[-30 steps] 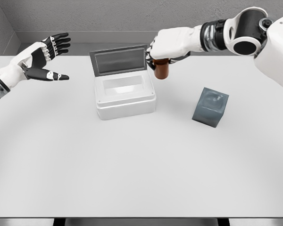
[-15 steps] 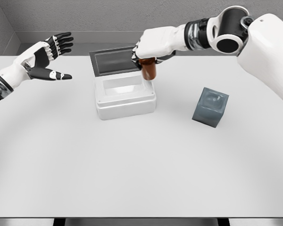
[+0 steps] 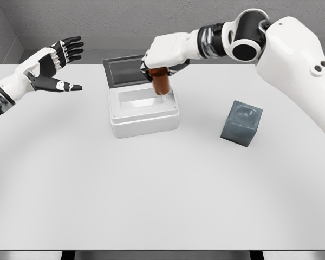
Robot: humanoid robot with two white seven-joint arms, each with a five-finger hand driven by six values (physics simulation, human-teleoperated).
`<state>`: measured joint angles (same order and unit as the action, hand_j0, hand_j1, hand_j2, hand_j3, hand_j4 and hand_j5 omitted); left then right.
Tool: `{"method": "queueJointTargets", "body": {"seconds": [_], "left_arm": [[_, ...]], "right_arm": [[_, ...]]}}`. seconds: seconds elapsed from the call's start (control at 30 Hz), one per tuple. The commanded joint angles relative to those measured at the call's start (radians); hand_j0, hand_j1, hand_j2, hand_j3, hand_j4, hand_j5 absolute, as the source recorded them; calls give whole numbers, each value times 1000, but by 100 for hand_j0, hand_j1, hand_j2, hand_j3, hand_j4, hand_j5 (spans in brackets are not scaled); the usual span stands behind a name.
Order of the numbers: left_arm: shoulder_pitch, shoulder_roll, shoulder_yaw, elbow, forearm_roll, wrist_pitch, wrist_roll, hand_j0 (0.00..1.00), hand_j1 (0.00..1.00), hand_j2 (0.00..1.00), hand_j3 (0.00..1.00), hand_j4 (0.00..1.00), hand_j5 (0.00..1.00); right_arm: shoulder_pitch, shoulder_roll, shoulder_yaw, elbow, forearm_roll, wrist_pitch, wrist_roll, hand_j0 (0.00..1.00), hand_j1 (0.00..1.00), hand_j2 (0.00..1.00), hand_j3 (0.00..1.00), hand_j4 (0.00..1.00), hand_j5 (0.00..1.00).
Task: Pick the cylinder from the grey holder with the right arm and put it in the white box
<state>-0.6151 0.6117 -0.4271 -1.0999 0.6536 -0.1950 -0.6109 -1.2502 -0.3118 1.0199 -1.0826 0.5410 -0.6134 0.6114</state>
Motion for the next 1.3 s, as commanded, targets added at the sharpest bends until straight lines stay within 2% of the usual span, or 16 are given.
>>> {"method": "queueJointTargets", "body": {"seconds": [0.0,0.07,0.1,0.17,0.33,0.43,0.53,0.7,0.8,0.87,0.9,1.03,1.07,1.2,1.23,1.27], "left_arm": [[0,0,1,0,6,0,0,100,100,100,100,100,100],[0,0,1,0,6,0,0,100,100,100,100,100,100],[0,0,1,-1,6,0,0,100,100,100,100,100,100],[0,-1,-1,-3,6,0,0,100,100,100,100,100,100],[0,0,1,-3,6,0,0,100,100,100,100,100,100],[0,0,1,-3,6,0,0,100,100,100,100,100,100],[-2,-15,1,-2,6,0,0,100,100,100,100,100,100],[-5,-75,-1,2,3,2,0,100,100,100,100,100,100],[-5,-92,-1,3,0,2,0,100,100,100,100,100,100],[-6,-93,-2,3,-2,2,0,100,100,100,100,100,100],[-6,-96,-4,3,-2,2,0,100,100,100,100,100,100],[-6,-121,-5,3,-3,5,0,100,100,100,100,100,100],[-6,-124,-5,3,-5,5,0,100,100,100,100,100,100],[-3,-135,-7,0,-5,5,0,100,100,100,100,100,100],[-2,-135,-5,-5,-5,5,0,100,100,100,100,100,100],[0,-135,-7,-6,-5,5,0,100,100,100,100,100,100]], "right_arm": [[0,7,-1,15,-3,3,-1,49,49,49,49,49,49],[-2,8,-1,21,-1,3,-1,50,50,50,50,50,50],[-2,8,-1,21,-1,3,-1,59,59,59,59,59,59],[0,8,-1,20,0,3,-1,99,99,99,99,99,99],[0,8,-3,17,-1,3,-1,99,99,99,99,99,99],[2,2,-3,-20,-4,3,-1,99,99,99,99,99,99],[14,-95,-49,-172,-9,3,-1,99,99,99,99,99,99],[138,-384,-228,-433,-39,3,-1,99,99,99,99,99,99],[189,-559,-323,-500,-249,3,-1,99,99,99,99,99,99],[304,-651,-449,-553,-409,3,-1,99,99,99,99,99,99],[377,-665,-501,-569,-466,3,-1,99,99,99,99,99,99],[793,-648,-865,-678,-654,3,-1,100,100,100,100,100,100],[825,-627,-902,-680,-682,3,-1,100,100,100,100,100,100],[899,-560,-914,-680,-768,3,-1,100,100,100,100,100,100],[937,-489,-945,-678,-765,3,-1,100,100,100,100,100,100],[965,-461,-952,-678,-756,3,-1,100,100,100,100,100,100]]}}
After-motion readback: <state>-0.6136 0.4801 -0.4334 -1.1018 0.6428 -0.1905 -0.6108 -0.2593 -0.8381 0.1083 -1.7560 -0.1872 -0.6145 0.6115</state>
